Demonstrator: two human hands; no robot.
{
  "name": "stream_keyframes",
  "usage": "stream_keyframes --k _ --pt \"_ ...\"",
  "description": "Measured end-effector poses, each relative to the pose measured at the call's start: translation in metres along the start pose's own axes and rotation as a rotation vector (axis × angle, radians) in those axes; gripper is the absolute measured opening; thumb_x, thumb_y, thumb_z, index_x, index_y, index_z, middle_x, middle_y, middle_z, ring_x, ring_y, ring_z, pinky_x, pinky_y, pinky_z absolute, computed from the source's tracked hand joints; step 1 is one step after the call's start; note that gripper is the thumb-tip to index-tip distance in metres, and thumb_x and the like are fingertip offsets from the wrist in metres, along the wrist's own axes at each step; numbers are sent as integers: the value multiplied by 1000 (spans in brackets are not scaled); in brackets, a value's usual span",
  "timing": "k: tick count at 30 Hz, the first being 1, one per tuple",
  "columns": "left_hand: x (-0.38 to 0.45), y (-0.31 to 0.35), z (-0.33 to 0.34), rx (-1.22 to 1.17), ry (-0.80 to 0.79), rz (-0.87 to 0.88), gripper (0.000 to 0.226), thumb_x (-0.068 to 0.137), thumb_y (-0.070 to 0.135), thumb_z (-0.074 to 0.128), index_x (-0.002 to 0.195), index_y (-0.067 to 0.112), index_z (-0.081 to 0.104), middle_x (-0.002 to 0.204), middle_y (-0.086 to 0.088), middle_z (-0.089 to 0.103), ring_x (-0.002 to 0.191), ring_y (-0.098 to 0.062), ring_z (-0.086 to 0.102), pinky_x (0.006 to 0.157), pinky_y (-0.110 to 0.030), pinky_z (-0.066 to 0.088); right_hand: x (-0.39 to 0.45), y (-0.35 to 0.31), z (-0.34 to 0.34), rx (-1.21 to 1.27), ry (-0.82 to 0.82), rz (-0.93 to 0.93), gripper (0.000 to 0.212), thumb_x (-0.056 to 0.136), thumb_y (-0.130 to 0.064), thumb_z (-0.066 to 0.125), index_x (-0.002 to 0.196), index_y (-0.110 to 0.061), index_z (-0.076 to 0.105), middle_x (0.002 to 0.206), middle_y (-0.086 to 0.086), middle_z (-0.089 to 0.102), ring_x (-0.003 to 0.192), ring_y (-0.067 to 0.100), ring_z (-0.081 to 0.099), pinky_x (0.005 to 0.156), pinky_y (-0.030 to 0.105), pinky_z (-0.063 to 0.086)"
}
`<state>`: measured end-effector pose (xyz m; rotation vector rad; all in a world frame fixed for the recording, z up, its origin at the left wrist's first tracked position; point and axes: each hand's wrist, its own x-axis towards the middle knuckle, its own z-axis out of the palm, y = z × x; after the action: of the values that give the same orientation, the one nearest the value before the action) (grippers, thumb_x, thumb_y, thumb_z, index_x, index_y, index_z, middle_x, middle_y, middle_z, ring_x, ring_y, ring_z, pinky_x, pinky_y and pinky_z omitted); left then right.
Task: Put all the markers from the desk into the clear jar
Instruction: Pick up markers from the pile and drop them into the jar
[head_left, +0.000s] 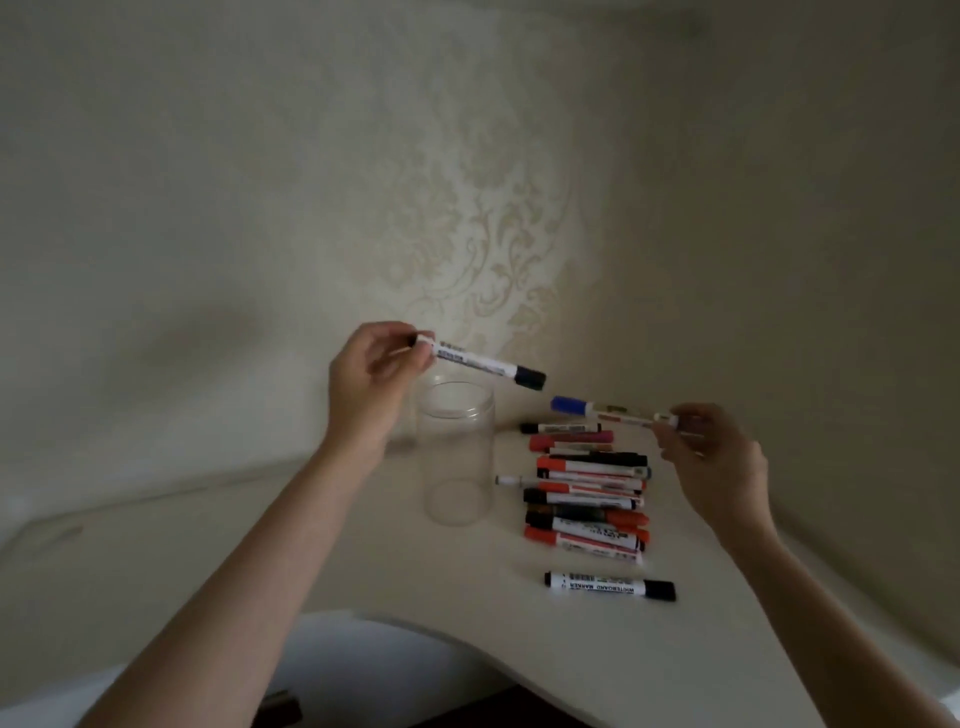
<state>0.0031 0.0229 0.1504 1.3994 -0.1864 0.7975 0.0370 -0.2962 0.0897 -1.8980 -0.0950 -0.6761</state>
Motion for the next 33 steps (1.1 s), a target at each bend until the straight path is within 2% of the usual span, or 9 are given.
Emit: stream_keyframes --k 4,8,11,15,19,21,23,27,33 --pt "34 5 -21 305 76 71 14 85 -3 74 94 5 67 96 -14 75 84 -16 72 85 -25 56 22 -46 20 85 14 -72 22 76 -38 73 93 -28 64 79 -16 69 67 -12 64 55 1 46" --pt "29 -20 -13 607 -63 56 12 82 0 77 92 5 74 86 -3 74 73 -8 67 69 -3 49 28 -80 58 68 -76 -147 25 81 -35 71 101 -21 67 82 -11 72 68 -2 67 58 3 49" --pt "19 -38 -7 756 -172 28 9 81 7 79 89 11 76 80 4 73 66 -3 65 67 -10 48 23 -95 92 -9 -159 -217 24 82 -30 70 104 -21 67 83 -11 69 70 -7 63 59 0 45" --pt "9 -47 -5 862 -217 -30 10 88 16 74 96 12 79 95 0 78 76 -13 66 73 -19 44 9 -99 132 -141 -285 -268 22 85 -29 66 107 -23 68 89 -7 73 72 3 65 68 21 56" --pt "-18 -38 -2 806 -103 231 7 86 14 75 93 15 73 88 6 73 64 -4 55 64 -9 41 3 -94 151 -249 -385 -271 27 89 -29 61 115 -24 66 104 -2 71 86 14 66 80 35 57" --pt "-43 -41 6 762 -188 274 8 84 14 74 83 19 68 76 13 67 59 1 56 59 -5 41 5 -83 145 -266 -358 -311 30 88 -30 61 117 -25 64 115 -1 65 89 14 63 79 30 55" --pt "-71 -55 12 716 -390 127 15 85 15 74 81 28 66 70 17 63 61 7 59 58 -4 43 8 -65 126 -254 -298 -320 27 87 -29 62 114 -27 64 115 -3 61 83 9 62 70 21 51" --pt "-119 -96 27 807 -824 -135 21 85 31 76 102 21 70 98 7 70 79 8 59 73 -6 48 5 -3 67 -306 -332 -167 20 86 -23 64 106 -24 67 97 -5 71 74 0 63 68 15 52" --pt "-135 -119 57 803 -842 -178 20 84 23 78 103 20 73 104 7 68 88 -2 61 77 -9 43 -30 67 11 -422 -493 3 13 79 -34 72 91 -31 68 88 -9 69 74 -4 61 62 9 43"
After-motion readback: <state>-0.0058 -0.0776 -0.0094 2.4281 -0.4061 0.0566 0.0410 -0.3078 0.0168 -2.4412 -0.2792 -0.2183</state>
